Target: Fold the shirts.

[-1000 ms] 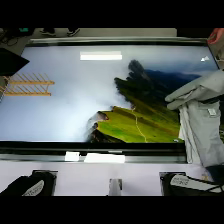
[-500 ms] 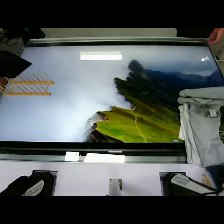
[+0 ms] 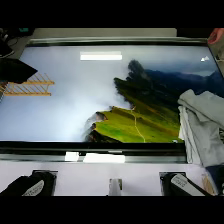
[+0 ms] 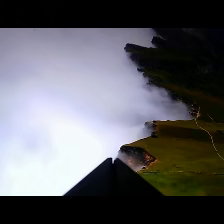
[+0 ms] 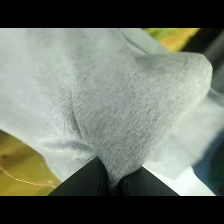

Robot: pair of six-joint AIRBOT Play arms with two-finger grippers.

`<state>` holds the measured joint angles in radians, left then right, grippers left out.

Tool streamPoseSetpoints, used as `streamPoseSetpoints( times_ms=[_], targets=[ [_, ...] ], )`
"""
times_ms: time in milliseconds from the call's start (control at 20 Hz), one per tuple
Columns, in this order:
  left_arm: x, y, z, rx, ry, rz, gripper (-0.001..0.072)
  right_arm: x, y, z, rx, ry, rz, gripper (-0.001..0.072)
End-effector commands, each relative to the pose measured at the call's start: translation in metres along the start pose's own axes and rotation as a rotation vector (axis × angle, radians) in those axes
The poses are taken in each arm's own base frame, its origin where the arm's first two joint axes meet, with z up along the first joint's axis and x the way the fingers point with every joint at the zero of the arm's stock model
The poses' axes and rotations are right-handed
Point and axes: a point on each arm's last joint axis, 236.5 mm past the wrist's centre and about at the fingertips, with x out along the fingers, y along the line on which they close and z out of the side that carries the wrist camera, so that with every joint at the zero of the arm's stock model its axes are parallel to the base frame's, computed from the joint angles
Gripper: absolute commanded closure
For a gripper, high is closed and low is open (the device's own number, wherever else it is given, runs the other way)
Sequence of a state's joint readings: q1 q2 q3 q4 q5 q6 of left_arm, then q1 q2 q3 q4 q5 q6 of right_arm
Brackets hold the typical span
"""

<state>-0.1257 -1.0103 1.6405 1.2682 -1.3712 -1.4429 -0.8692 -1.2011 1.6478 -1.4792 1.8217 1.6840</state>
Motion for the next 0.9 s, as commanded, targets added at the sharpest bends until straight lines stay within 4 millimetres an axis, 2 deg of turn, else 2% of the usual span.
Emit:
streamPoseSetpoints(
  times_ms=[0,150,250,350,550,600,700,750,850],
  targets=[
    [0.001,0.000,-0.001,0.002,0.003,0.000,0.0668,0.039,-0.050,-0.050,0.034,0.161,-0.191,0.0683],
    [0.001,0.000,-0.001,0.002,0.003,0.000,0.0668,0.074,-0.060,-0.086,0.034,0.292,-0.224,0.0682],
    [0.001,0.000,-0.001,0.001,0.003,0.000,0.0668,0.094,-0.063,-0.093,0.031,0.313,-0.228,0.0682],
    [0.001,0.000,-0.001,0.001,0.003,-0.001,0.0668,0.107,-0.068,-0.099,0.027,0.327,-0.240,0.0682],
    [0.001,0.000,-0.001,0.000,0.002,-0.003,0.0667,0.111,-0.086,-0.098,0.020,0.318,-0.316,0.0678],
    [0.001,0.000,-0.001,0.000,0.002,-0.003,0.0668,0.112,-0.088,-0.096,0.025,0.307,-0.327,0.0574],
    [0.001,0.000,-0.001,-0.003,0.002,-0.003,0.0668,0.114,-0.086,-0.091,0.029,0.287,-0.316,0.0131],
    [0.001,0.000,-0.001,-0.003,0.002,-0.003,0.0668,0.114,-0.085,-0.089,0.027,0.277,-0.313,0.0060],
    [0.002,0.000,0.001,-0.004,-0.001,-0.002,0.0668,0.111,-0.081,-0.075,0.011,0.224,-0.293,0.0047]
  ],
)
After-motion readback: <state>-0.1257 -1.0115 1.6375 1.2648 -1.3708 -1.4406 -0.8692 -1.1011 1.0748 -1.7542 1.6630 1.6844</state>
